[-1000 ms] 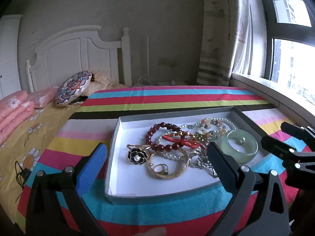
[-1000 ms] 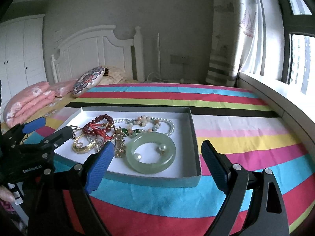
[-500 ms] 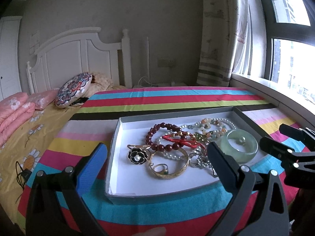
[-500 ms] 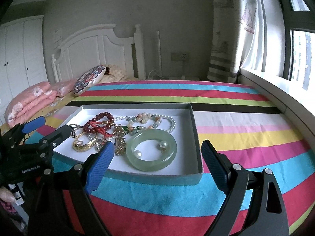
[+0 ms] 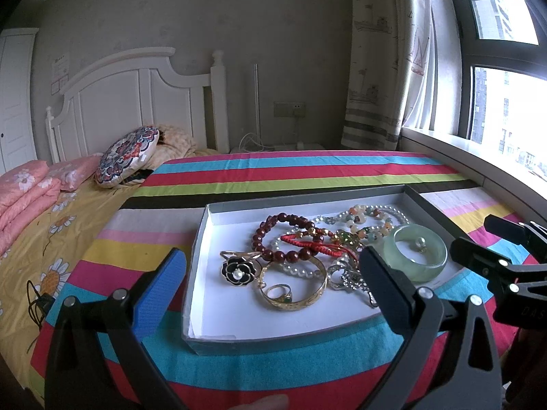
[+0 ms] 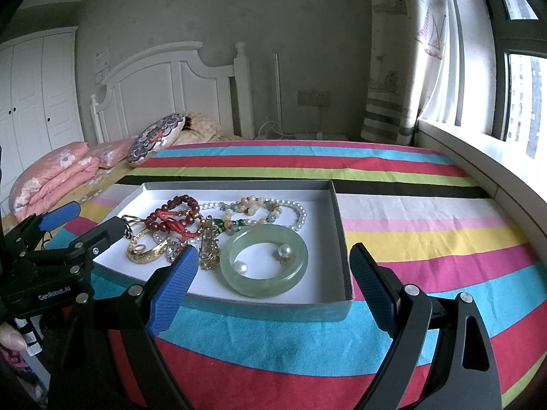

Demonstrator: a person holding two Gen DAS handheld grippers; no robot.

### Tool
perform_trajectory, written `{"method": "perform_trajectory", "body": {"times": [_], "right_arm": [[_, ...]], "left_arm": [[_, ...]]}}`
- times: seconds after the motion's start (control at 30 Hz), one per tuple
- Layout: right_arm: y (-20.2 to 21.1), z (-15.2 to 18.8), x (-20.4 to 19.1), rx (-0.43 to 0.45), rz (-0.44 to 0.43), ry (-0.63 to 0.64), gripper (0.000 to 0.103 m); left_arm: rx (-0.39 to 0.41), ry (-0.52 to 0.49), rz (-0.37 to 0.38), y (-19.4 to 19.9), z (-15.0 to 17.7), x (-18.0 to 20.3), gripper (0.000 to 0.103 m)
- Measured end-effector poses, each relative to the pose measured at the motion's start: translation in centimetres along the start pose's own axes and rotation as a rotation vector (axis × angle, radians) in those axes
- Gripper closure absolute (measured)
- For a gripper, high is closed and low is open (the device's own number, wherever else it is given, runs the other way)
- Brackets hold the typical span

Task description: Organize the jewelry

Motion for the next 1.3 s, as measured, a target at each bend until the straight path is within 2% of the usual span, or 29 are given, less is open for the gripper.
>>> {"method": "perform_trajectory", "body": {"times": [1.3], "right_arm": [[-0.04,0.07,-0.09,0.001,-0.001,-0.001,0.017]], "left_arm": [[0.006,0.008,0.001,-0.04,-0.22,0.30,0.003]]}}
Point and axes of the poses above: each gripper's, at about its wrist camera, not at the fingertips, and y roughly against the way its jaws point, x to its right, z to its underside, the point moved 5 cm from there along -y, roughly the way its jaws point, and after that the axes turned 15 degrees about -z, right-handed, at the moved point
